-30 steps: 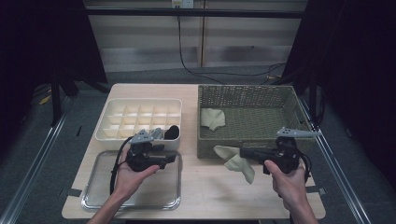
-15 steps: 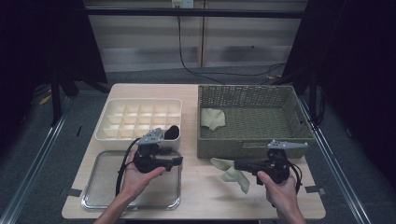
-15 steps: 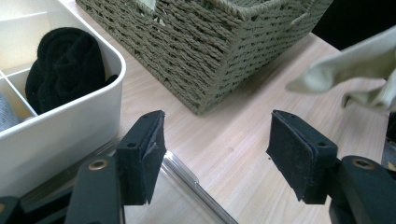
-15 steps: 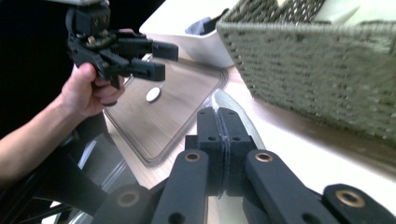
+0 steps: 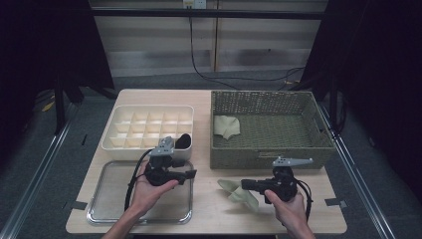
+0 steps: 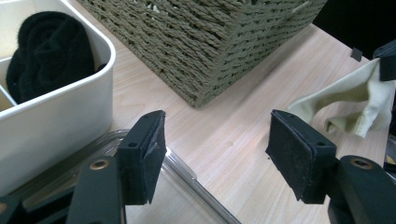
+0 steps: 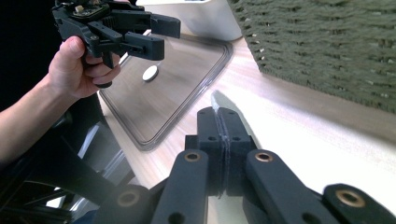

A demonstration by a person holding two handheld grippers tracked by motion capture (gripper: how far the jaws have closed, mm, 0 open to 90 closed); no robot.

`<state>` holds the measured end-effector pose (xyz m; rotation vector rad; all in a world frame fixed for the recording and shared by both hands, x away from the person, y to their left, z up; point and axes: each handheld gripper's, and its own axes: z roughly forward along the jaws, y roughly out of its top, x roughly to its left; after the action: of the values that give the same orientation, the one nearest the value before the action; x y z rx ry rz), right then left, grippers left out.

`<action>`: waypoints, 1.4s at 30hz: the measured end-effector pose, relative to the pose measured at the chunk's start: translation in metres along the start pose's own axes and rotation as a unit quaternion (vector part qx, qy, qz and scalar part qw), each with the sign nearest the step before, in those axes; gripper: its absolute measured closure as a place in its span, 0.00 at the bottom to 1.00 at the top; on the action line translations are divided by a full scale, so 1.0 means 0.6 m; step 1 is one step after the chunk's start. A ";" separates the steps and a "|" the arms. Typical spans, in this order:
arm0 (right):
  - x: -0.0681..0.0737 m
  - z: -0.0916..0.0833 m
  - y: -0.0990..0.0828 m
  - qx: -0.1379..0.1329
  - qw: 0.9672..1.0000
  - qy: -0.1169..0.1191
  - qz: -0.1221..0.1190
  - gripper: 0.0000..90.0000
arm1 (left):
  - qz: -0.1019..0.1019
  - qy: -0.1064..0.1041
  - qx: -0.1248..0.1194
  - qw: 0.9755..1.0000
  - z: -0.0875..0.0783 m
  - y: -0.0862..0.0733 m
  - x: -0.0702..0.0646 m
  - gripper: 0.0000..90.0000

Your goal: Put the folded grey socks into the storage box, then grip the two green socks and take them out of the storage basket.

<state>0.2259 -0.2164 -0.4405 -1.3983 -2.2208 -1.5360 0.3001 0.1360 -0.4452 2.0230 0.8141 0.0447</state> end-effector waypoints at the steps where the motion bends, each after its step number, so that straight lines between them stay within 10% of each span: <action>1: 0.000 0.001 -0.001 -0.005 1.000 0.000 -0.005 0.99 | 0.000 0.001 0.000 1.000 0.001 0.000 -0.001 0.41; 29: -0.071 0.020 -0.017 0.026 0.999 -0.036 0.019 0.99 | 0.012 -0.008 0.018 1.000 0.027 0.001 -0.010 0.50; 42: -0.105 0.010 -0.019 0.037 0.996 -0.083 0.017 0.87 | 0.025 -0.035 0.052 0.998 0.088 0.013 -0.039 0.60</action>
<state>0.2563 -0.2514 -0.4853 -1.5853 -2.3068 -1.3572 0.3039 0.0803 -0.4629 2.1299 0.7354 -0.0417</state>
